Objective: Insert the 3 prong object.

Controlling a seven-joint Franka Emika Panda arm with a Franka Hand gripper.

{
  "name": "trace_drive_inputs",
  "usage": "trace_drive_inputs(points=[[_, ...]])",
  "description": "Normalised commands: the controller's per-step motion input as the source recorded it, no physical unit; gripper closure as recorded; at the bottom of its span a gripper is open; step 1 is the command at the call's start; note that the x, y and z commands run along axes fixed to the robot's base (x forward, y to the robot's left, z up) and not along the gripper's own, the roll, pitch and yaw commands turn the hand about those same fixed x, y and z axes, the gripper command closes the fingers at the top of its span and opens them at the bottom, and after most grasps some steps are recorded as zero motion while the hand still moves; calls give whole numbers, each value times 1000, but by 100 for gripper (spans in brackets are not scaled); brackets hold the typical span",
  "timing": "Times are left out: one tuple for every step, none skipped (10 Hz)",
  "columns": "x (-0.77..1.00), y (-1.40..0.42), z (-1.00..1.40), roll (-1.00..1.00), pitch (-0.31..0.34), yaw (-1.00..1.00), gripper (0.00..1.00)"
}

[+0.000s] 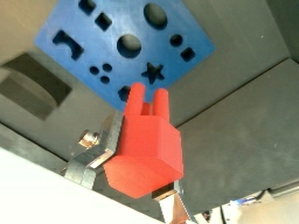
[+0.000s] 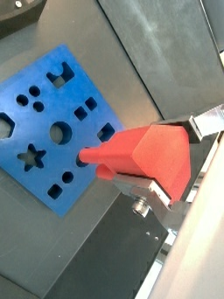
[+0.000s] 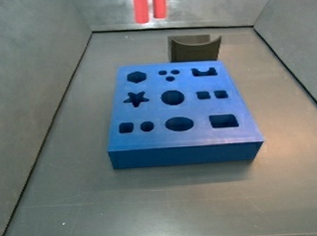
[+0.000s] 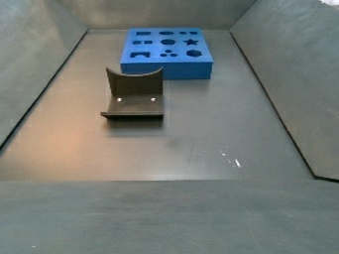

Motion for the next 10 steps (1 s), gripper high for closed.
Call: trace_drive_inputs(points=[[0,491,-1000,67,-99,603,100],[0,543,-1000,16,-93,594,100],[51,523,-969,59,-103,520,100],[86,460,-823,136,-51,334,100],[0,471,-771,184,-46,286,100],[66,449,-771,174,-70,291,100],[280,414,-729,170,-76,289,100],[291,331,-674,223,-71,323,100],[166,297,-686,234,-84,294,100],[0,251,-683,204,-154,326,100]])
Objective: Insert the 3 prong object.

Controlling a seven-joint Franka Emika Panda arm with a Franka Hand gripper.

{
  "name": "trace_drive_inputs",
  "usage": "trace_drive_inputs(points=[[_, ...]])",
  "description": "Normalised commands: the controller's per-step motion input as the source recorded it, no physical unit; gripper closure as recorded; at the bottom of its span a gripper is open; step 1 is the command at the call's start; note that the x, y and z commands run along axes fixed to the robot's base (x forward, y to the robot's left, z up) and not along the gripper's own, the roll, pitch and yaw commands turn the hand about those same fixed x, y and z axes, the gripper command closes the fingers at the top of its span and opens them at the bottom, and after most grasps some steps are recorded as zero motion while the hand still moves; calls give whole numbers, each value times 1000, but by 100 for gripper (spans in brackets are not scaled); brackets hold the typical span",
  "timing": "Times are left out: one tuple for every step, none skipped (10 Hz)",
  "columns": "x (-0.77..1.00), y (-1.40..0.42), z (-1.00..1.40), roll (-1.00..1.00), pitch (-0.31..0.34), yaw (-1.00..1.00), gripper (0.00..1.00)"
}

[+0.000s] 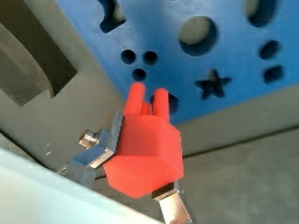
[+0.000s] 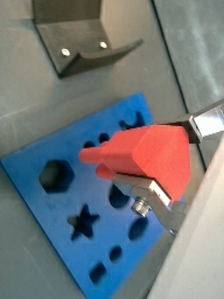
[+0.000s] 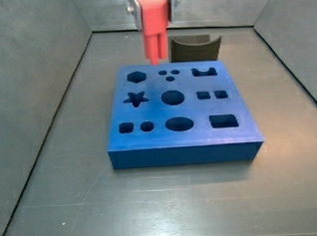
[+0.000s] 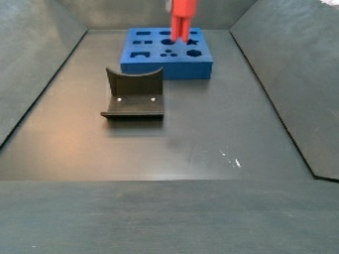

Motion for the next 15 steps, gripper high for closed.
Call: trace_drive_inputs(points=[[0,63,-626,144,-136,237,100],[134,0,-380,104,0,166,100],[29,0,0,0,7,0,100],[357,-46,-243,0,43,0,100],[466,-23,-334,50,59,0,100],[469,0,-297,47,67,0,100],[363,0,-329,63,69,0,100],[346,-49,-363,43,61,14,100],[257,-177,-403,81,66,114,100],[129,-260,-374,151,106,357,100],[0,-246,-329,201,64,566,100],[0,-103,-371,234,67,626,100],[0,0,-346,299,46,583,100],[0,0,-474,287,13,540,100],[0,0,-557,226,0,474,100]])
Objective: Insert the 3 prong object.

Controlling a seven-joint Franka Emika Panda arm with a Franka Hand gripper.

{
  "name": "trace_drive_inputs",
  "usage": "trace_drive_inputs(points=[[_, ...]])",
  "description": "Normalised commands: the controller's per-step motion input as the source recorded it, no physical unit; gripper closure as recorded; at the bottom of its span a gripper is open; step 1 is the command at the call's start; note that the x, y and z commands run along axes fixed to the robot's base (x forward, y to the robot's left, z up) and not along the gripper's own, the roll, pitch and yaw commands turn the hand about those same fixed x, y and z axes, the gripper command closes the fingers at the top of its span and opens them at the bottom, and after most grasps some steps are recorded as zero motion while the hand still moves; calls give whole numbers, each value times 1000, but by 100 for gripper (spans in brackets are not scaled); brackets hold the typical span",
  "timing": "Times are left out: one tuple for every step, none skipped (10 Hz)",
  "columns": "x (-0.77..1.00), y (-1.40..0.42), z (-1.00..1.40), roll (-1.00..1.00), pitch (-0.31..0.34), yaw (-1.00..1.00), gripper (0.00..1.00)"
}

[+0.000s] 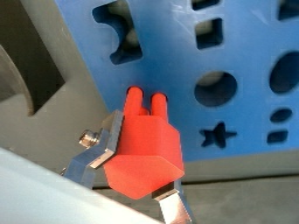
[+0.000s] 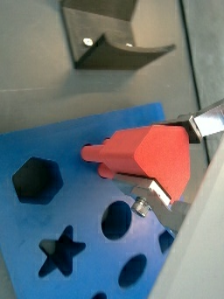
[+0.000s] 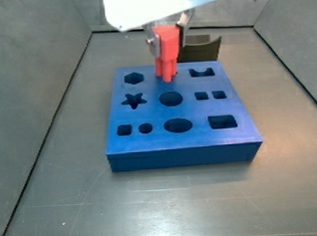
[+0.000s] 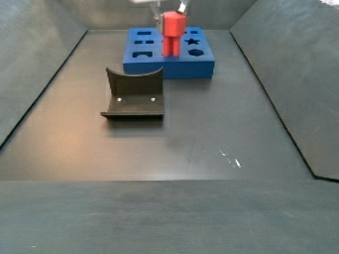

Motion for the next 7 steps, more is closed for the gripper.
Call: trace_drive_inputs(points=[[14,0,-609,84,9,103,100],[0,0,-657,23,10,-6,100],[0,0,-674,-31,0,-240,100],[0,0,-631,-121,0,-431,100],[203,129,-640,-134,-7,-289,100],[223,11,-271,-109,-16,-83,100],[157,3,0,-21,44,-66,100]])
